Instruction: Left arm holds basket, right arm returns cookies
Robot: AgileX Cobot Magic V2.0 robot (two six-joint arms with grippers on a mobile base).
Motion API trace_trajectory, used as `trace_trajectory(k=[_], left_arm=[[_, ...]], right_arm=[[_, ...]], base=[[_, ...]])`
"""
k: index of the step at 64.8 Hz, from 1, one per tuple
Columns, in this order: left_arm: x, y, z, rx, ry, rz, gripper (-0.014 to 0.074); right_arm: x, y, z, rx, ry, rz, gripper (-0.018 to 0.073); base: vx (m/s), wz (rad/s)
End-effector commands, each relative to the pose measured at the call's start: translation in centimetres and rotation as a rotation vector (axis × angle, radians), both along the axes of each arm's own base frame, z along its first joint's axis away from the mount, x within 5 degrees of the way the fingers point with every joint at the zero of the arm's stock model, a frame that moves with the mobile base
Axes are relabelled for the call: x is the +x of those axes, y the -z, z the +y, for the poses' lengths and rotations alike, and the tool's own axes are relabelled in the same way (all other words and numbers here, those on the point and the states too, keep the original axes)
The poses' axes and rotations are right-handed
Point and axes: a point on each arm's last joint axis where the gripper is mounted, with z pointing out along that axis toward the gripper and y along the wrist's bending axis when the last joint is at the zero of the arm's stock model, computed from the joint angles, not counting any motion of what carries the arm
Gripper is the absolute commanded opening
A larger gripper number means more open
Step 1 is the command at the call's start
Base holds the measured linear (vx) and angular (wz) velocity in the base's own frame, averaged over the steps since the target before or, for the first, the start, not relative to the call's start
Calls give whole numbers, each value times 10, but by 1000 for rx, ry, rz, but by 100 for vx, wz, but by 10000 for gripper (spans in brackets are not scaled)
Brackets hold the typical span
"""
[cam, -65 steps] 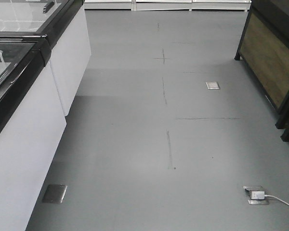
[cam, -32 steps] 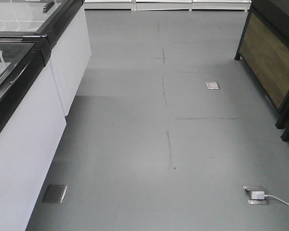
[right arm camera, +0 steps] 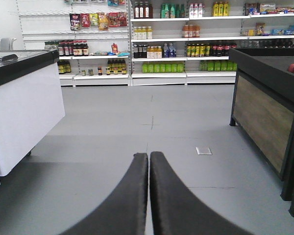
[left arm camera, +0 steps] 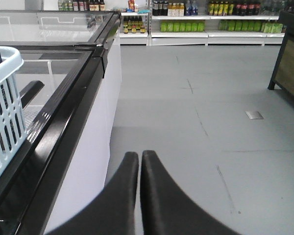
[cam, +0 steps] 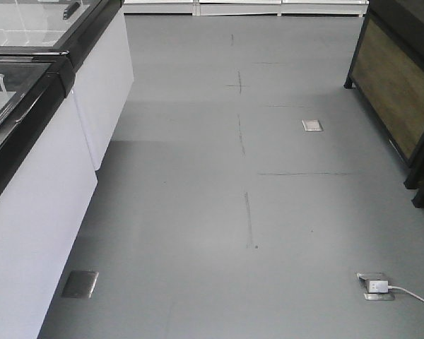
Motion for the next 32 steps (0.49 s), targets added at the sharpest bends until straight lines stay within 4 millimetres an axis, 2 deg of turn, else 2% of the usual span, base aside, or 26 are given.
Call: trace_trajectory(k=[1, 21, 32], left_arm=[[4, -15, 0, -11, 2, -74, -6], [4, -15, 0, -10, 2, -79, 1], [4, -15, 0, -4, 3, -75, 64]], right_arm=[[-1, -6, 1, -4, -9, -83, -8], [-1, -6, 1, -4, -9, -83, -8], [-1, -6, 1, -4, -9, -83, -8]], base=[[0, 0], [0, 0], [0, 0]])
